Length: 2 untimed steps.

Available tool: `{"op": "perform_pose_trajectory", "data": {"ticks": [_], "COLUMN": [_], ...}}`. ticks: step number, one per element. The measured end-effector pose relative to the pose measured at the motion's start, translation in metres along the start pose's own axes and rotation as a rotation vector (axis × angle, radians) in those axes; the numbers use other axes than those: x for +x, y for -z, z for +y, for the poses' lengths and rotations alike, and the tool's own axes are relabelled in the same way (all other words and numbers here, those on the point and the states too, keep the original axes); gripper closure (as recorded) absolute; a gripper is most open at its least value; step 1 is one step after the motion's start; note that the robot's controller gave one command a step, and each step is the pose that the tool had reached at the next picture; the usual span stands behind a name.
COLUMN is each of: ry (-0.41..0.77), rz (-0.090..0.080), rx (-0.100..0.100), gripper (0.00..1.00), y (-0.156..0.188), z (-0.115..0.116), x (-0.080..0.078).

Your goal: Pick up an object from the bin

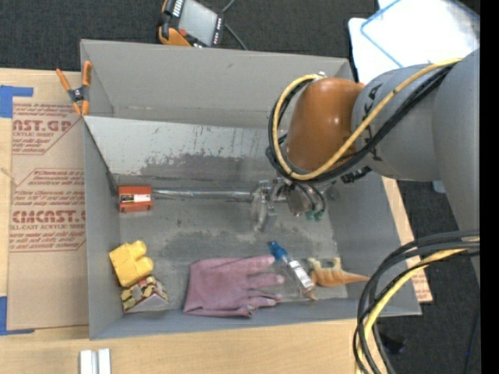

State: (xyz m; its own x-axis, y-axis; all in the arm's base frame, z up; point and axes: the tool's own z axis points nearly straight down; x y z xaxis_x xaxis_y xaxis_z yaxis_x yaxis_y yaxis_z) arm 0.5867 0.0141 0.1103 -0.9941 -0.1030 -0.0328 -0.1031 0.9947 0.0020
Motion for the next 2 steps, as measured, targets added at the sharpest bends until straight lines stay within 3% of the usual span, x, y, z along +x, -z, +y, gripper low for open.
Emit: {"op": "perform_pose_trajectory", "data": {"ticks": [1, 2], "ry": [0.198, 0.107], "rz": [0.012, -0.005], "rx": [-0.001, 0.001], "gripper": [1.0, 0.0], "y": [-0.038, -0.005], "z": [0.0, -0.025], "x": [0.055, 0.007]}}
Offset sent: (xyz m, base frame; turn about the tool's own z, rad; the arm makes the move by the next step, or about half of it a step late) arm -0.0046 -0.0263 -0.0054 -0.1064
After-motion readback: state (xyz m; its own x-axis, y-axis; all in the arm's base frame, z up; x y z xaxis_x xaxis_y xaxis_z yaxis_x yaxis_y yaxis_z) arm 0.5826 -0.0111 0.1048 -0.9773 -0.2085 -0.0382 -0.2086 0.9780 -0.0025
